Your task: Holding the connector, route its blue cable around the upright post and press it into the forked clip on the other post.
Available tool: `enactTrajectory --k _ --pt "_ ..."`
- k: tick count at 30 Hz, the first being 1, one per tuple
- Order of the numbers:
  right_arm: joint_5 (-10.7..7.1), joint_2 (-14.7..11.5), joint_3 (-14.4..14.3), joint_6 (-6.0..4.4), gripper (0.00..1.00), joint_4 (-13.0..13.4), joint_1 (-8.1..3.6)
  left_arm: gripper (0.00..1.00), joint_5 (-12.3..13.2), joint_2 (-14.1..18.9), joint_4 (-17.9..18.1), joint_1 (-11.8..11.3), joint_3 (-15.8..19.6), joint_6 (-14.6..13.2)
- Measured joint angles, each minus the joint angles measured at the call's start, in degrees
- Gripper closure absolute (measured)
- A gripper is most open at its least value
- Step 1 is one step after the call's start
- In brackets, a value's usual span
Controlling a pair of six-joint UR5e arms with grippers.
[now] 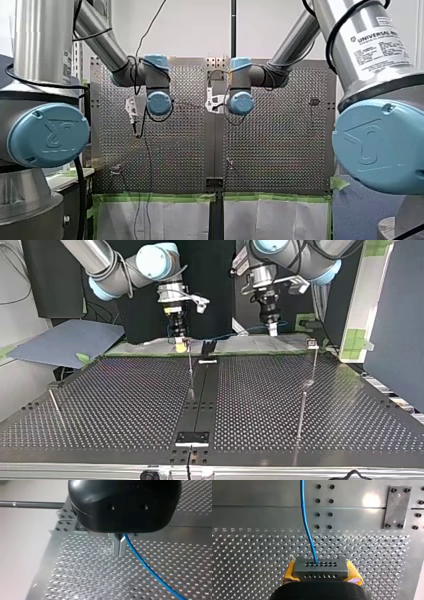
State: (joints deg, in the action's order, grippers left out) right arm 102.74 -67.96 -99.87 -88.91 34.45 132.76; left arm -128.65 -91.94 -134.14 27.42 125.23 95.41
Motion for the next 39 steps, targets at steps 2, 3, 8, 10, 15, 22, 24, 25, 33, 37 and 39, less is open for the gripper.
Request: enactTrajectory --k 2,3,8,10,15,22,24,25,33,37,39 --pt "-0.58 0.02 0.63 -0.02 1.0 -0.38 -0.23 1.0 -0.03 0.86 -0.89 -0.17 -0.73 0.38" --pt "-0.81 0.02 0.91 -0.02 1.0 -0.59 -0.34 1.0 -0.04 1.44 -1.45 -0.3 -1.25 0.61" --pt "-2.03 0.05 2.94 0.01 1.0 -2.26 -0.84 1.0 -0.06 3.95 -3.96 -0.78 -3.53 1.07" --pt "-2.57 0.05 3.8 0.0 1.0 -2.94 -0.96 1.0 -0.06 4.97 -4.98 -0.93 -4.51 1.1" --pt "-4.51 0.05 6.08 -0.18 1.0 -3.72 -1.18 1.0 -0.02 7.37 -7.36 -1.45 -6.79 1.07" --pt "-7.32 0.05 9.11 -0.72 1.0 -4.38 -1.37 1.0 0.12 9.39 -10.61 -2.39 -8.69 0.89" --pt "-7.65 0.05 9.92 -0.83 1.0 -4.58 -1.4 1.0 0.37 9.46 -11.57 -2.71 -9.33 0.63" --pt "-7.86 0.05 10.48 -0.9 1.0 -4.75 -1.44 1.0 0.47 9.46 -11.97 -2.84 -9.61 0.52" --pt "-9.16 0.06 14.25 -1.09 1.0 -6.48 -1.46 1.0 1.59 9.49 -15.83 -4.2 -12.96 0.32" --pt "-10.26 0.07 16.29 -1.1 1.0 -7.35 -1.44 1.0 1.8 9.48 -17.58 -4.84 -14.68 0.37" --pt "-10.51 0.07 17.1 -1.11 1.0 -7.78 -1.42 1.0 1.84 9.48 -18.48 -5.03 -15.59 0.38"
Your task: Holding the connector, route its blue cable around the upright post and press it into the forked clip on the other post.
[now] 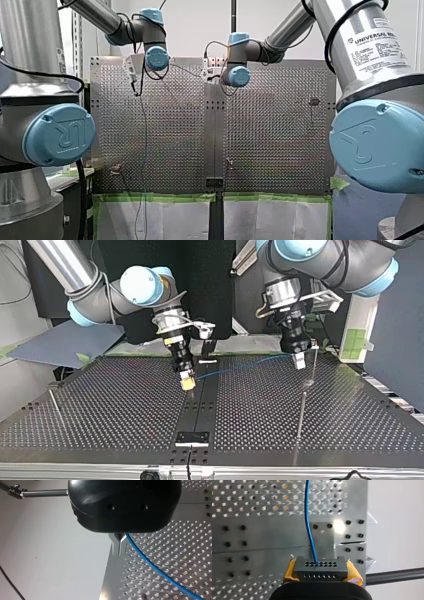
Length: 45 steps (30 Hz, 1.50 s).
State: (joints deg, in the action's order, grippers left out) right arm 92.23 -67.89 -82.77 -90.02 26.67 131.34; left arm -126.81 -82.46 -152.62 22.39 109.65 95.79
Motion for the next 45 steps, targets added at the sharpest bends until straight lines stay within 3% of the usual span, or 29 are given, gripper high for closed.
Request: enactTrajectory --k 5,16,24,32,45 --pt "-0.45 0.0 2.14 0.0 1.0 -1.02 0.21 1.0 0.15 0.0 -2.15 -0.58 -2.04 0.14" --pt "-1.66 0.01 5.09 0.0 1.0 -2.0 0.5 1.0 2.61 -0.01 -5.77 -4.2 -7.28 1.17" --pt "-2.21 0.03 6.1 0.0 1.0 -1.43 0.5 1.0 6.28 -0.02 -6.17 -7.98 -10.54 4.37" --pt "-2.95 0.09 6.77 -0.02 1.0 -0.44 0.5 1.0 10.11 -0.88 -6.0 -11.82 -11.39 6.63" --pt "-4.21 0.4 8.52 -0.33 1.0 -0.05 0.53 1.0 16.46 -6.54 -4.33 -18.17 -12.6 8.68"
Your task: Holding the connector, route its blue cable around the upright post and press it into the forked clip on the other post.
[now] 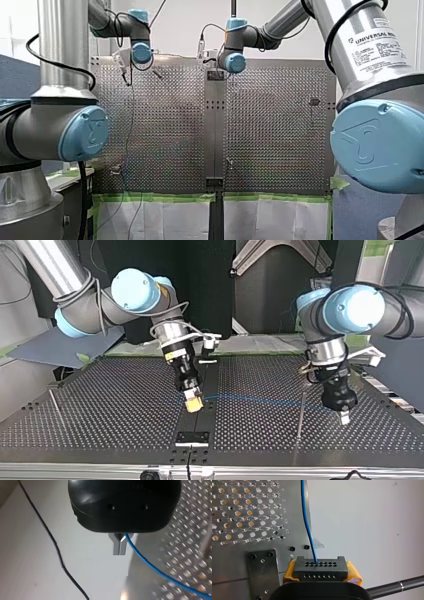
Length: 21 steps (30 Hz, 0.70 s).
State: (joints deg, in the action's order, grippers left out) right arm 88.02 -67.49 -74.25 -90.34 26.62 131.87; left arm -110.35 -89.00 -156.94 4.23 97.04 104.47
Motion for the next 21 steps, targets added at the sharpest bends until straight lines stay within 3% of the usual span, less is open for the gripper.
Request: enactTrajectory --k 12,21 --pt "-0.56 4.38 3.43 -0.28 1.0 -1.42 0.17 1.0 5.93 -3.91 2.03 -5.13 -0.05 1.5" --pt "-0.67 6.53 3.91 -0.29 1.0 -0.84 -0.21 1.0 9.8 -7.2 2.58 -5.55 -0.06 2.15"
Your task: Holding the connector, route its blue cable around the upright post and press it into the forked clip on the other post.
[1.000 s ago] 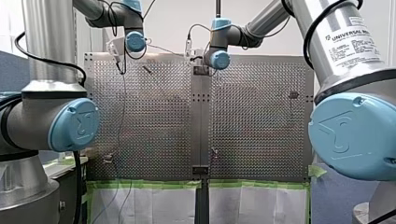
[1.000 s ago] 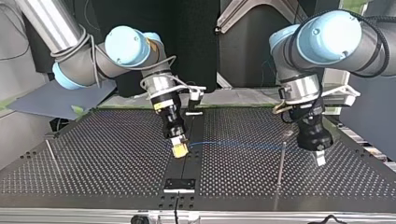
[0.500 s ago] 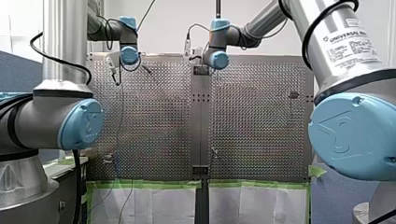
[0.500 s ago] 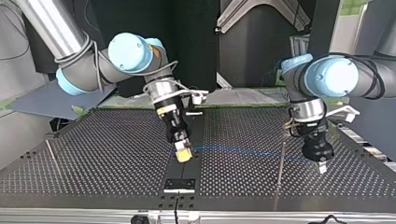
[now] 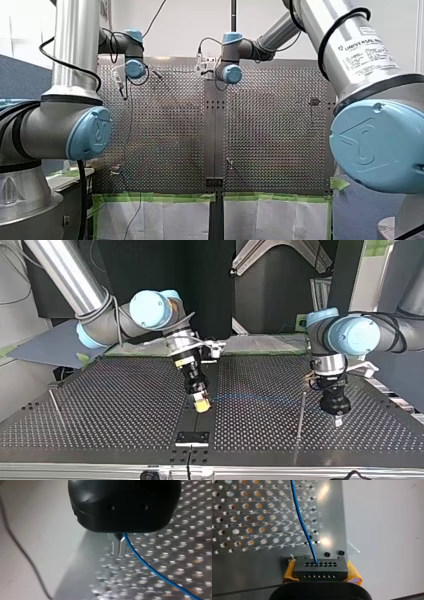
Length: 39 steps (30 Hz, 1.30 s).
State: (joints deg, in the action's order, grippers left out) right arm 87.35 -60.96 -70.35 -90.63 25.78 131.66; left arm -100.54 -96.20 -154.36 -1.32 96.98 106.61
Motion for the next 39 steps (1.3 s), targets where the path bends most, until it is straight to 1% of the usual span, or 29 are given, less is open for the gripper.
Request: enactTrajectory --k 6,12,18,25,27,28,29,30,31,33,34,35,36,37,39 --pt "-0.13 1.17 0.02 0.0 1.0 1.0 -0.22 1.0 0.7 -2.53 0.42 -0.27 0.01 -0.02" --pt "-0.06 2.15 0.01 0.08 1.0 1.67 -0.56 1.0 0.69 -3.54 0.91 -0.33 0.02 0.33" --pt "0.4 3.84 -0.01 0.32 1.0 1.6 -1.14 1.0 1.08 -5.44 0.98 -0.26 0.03 0.3" --pt "1.25 6.24 -0.01 0.34 1.0 1.24 -2.2 1.0 1.2 -5.93 1.53 0.05 0.15 -0.35" --pt "1.39 6.98 -0.01 0.28 1.0 0.94 -2.45 0.93 1.33 -5.94 2.06 0.22 0.25 -0.91" --pt "1.45 7.53 -0.01 0.24 1.0 0.66 -2.59 0.93 1.49 -5.94 2.23 0.31 0.28 -1.08" --pt "1.5 7.95 -0.01 0.21 1.0 0.4 -2.68 0.82 1.69 -5.94 2.36 0.39 0.3 -1.2" --pt "1.58 8.35 -0.01 0.21 1.0 0.12 -2.77 0.75 2.05 -5.94 2.51 0.48 0.32 -1.26" --pt "1.67 8.82 -0.02 0.2 1.0 -0.19 -2.86 0.75 2.37 -5.95 2.61 0.53 0.33 -1.25" --pt "1.78 9.42 -0.01 0.2 1.0 -0.51 -2.95 0.56 3.15 -5.96 2.78 0.6 0.35 -1.16" --pt "1.81 9.75 -0.02 0.22 1.0 -0.65 -2.98 0.56 3.41 -5.96 2.82 0.61 0.35 -1.03" --pt "1.84 9.96 -0.02 0.24 1.0 -0.72 -3.0 0.48 3.58 -5.96 2.85 0.63 0.36 -0.88" --pt "1.86 10.14 -0.02 0.25 1.0 -0.78 -3.01 0.34 3.69 -5.96 2.88 0.64 0.36 -0.71" --pt "1.87 10.34 -0.02 0.26 1.0 -0.85 -3.01 0.34 3.66 -5.96 2.89 0.64 0.37 -0.62" --pt "1.91 10.58 -0.02 0.29 1.0 -1.03 -3.01 0.14 3.47 -5.96 2.9 0.64 0.37 -0.55"
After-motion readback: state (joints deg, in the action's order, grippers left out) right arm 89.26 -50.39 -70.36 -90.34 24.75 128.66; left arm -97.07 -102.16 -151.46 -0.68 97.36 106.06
